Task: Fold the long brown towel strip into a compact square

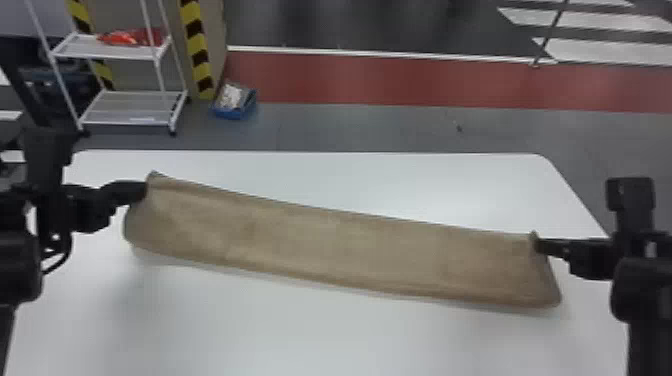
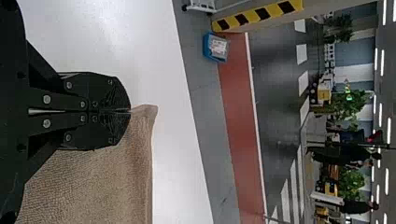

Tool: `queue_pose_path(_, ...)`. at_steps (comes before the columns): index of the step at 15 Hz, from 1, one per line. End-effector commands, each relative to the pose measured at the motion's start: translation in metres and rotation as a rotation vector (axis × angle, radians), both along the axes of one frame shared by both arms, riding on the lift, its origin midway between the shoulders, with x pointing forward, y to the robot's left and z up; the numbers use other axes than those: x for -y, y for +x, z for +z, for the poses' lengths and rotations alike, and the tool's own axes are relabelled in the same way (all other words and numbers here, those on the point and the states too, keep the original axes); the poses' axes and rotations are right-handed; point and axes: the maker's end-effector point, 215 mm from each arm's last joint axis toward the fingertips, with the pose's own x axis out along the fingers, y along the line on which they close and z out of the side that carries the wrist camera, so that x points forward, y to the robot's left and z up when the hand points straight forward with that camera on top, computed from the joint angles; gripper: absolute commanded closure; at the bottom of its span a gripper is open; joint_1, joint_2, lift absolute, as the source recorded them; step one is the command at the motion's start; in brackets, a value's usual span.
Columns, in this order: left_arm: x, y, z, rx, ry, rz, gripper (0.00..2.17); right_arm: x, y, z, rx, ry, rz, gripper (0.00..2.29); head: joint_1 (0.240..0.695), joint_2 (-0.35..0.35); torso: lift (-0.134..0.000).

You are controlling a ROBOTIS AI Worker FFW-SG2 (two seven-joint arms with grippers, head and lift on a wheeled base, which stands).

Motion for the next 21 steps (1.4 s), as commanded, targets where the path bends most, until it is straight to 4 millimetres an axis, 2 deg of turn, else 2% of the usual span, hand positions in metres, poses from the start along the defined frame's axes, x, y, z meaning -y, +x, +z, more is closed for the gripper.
queue_pose_path(1, 0.007, 0.002, -0.004, -0.004, 0.002, -0.011, 1.71, -0.001, -0.004, 0.005, 0.006, 0.003, -0.005, 1.14, 0.695, -0.092, -0.125)
queue_pose_path(7, 0.014, 0.014, -0.013, -0.016, 0.029, -0.017, 1.71, 0.001, -0.017, 0.002, 0.002, 0.015, -0.006, 1.14, 0.695, -0.101, -0.125)
queue_pose_path(11, 0.014, 0.02, -0.016, -0.008, 0.044, -0.021, 1.71, 0.001, -0.016, 0.003, 0.003, 0.012, -0.004, 1.14, 0.695, -0.107, -0.125)
queue_pose_path(12, 0.014, 0.019, -0.017, -0.007, 0.048, -0.018, 1.6, 0.002, -0.016, 0.003, 0.002, 0.008, -0.005, 1.09, 0.695, -0.107, -0.125)
queue_pose_path(14, 0.015, 0.02, -0.019, -0.006, 0.062, -0.009, 0.13, 0.001, -0.014, 0.003, 0.002, 0.006, -0.01, 0.09, 0.695, -0.106, -0.125)
queue_pose_path(15, 0.015, 0.021, -0.018, 0.0, 0.065, -0.009, 0.04, 0.0, -0.013, 0.004, 0.003, 0.004, -0.008, 0.04, 0.695, -0.106, -0.125)
queue_pose_path(18, 0.012, 0.022, -0.013, 0.009, 0.067, -0.005, 0.04, 0.003, -0.012, 0.007, 0.007, 0.005, -0.014, 0.04, 0.695, -0.106, -0.125)
queue_pose_path(21, 0.012, 0.021, -0.015, -0.004, 0.065, -0.006, 0.17, 0.011, -0.016, 0.009, 0.014, 0.018, -0.029, 0.04, 0.695, -0.107, -0.125)
